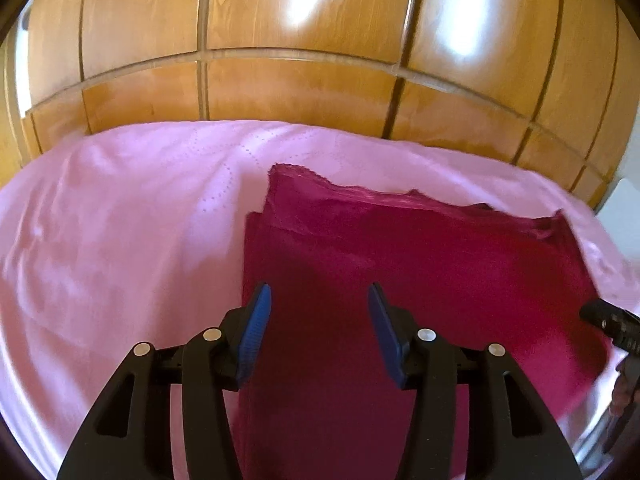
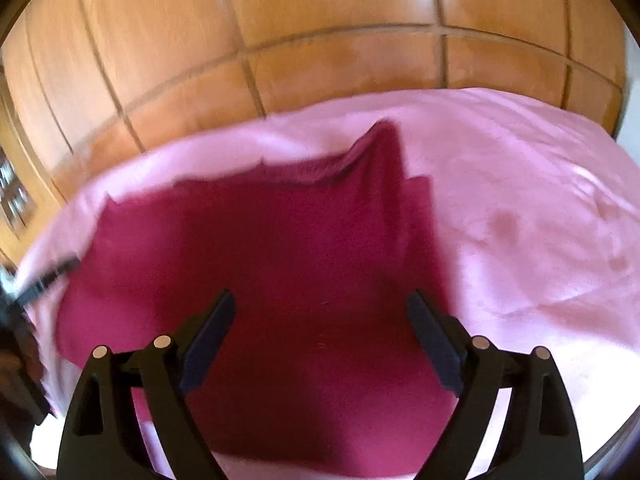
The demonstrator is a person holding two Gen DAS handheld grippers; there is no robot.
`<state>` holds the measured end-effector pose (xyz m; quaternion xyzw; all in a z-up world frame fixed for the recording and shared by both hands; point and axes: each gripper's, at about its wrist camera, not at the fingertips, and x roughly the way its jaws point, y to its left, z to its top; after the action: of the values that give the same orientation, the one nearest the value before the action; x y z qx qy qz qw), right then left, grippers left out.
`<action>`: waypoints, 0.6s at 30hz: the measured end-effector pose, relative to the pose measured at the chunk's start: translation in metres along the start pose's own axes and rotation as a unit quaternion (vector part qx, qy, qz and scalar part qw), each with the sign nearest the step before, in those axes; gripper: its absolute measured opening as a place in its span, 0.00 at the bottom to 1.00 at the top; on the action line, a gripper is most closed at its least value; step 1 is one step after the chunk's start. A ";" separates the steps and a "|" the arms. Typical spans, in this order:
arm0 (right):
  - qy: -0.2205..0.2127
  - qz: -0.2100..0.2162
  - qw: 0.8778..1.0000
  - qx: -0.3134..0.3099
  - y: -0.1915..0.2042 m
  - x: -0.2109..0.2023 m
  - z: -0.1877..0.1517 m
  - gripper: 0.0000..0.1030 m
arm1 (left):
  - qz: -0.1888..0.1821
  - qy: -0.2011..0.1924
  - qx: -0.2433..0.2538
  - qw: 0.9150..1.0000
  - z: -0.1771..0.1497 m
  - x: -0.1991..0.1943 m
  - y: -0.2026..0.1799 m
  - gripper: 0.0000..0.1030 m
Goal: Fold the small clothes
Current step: 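Grasp the sweater edge with the right tool and lift it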
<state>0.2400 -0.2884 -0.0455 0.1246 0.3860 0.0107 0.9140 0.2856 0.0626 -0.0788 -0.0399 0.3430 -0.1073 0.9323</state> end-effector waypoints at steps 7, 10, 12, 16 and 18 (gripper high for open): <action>0.034 0.065 0.991 0.116 -0.065 -0.008 -0.013 0.84 | -0.057 0.016 -0.005 0.998 -0.022 -0.013 -0.018 0.48; 0.065 0.104 0.980 0.154 -0.076 0.009 -0.029 0.81 | -0.054 0.036 0.005 0.998 -0.031 -0.005 -0.027 0.48; 0.063 0.118 0.978 0.159 -0.077 0.014 -0.033 0.81 | -0.046 0.039 0.014 0.998 -0.035 -0.004 -0.032 0.49; 0.071 0.153 0.974 0.154 -0.073 0.017 -0.029 0.76 | -0.040 0.037 0.017 0.998 -0.036 -0.004 -0.035 0.52; 0.077 0.163 0.973 0.145 -0.068 0.022 -0.029 0.74 | -0.037 0.035 0.017 0.999 -0.036 -0.005 -0.036 0.52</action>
<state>0.2301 -0.3457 -0.0968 0.3161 0.4275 0.1128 0.8394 0.2521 0.0289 -0.0975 -0.0330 0.3715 -0.1490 0.9158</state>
